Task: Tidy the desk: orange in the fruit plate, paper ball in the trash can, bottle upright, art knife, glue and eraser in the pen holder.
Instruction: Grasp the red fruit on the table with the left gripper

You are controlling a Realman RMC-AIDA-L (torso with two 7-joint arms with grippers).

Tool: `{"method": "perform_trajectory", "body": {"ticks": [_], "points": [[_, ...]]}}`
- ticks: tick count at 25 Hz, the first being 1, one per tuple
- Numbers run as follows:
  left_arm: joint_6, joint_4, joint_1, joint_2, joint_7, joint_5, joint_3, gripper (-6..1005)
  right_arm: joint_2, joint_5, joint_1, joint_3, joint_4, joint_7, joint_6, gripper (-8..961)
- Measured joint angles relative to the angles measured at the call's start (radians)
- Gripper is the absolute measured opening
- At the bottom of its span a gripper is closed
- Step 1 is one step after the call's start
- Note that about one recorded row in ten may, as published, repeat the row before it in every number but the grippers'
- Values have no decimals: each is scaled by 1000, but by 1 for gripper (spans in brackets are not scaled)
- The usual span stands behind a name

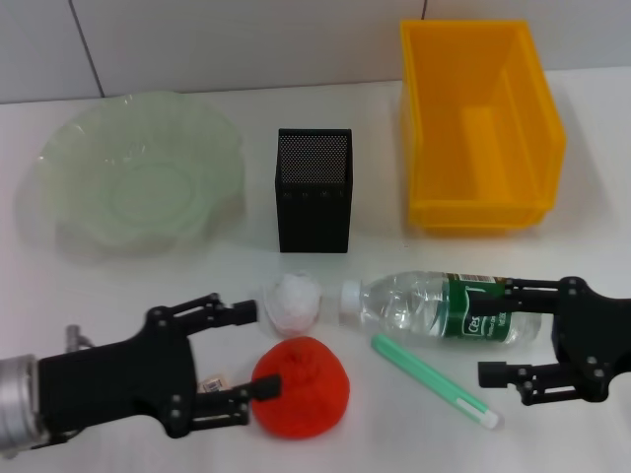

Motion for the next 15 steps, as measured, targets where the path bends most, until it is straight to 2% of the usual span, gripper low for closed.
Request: {"method": "perform_trajectory", "body": {"ticks": [4, 13, 15], "points": [[-32, -35, -28, 0, 61, -7, 63, 778, 1, 3, -24, 20, -26, 2, -10, 775], [-90, -81, -60, 0, 68, -13, 72, 770, 1, 11, -56, 38, -34, -2, -13, 774], [-144, -120, -84, -1, 76, -21, 72, 768, 1, 13, -58, 41, -34, -2, -13, 774]]}}
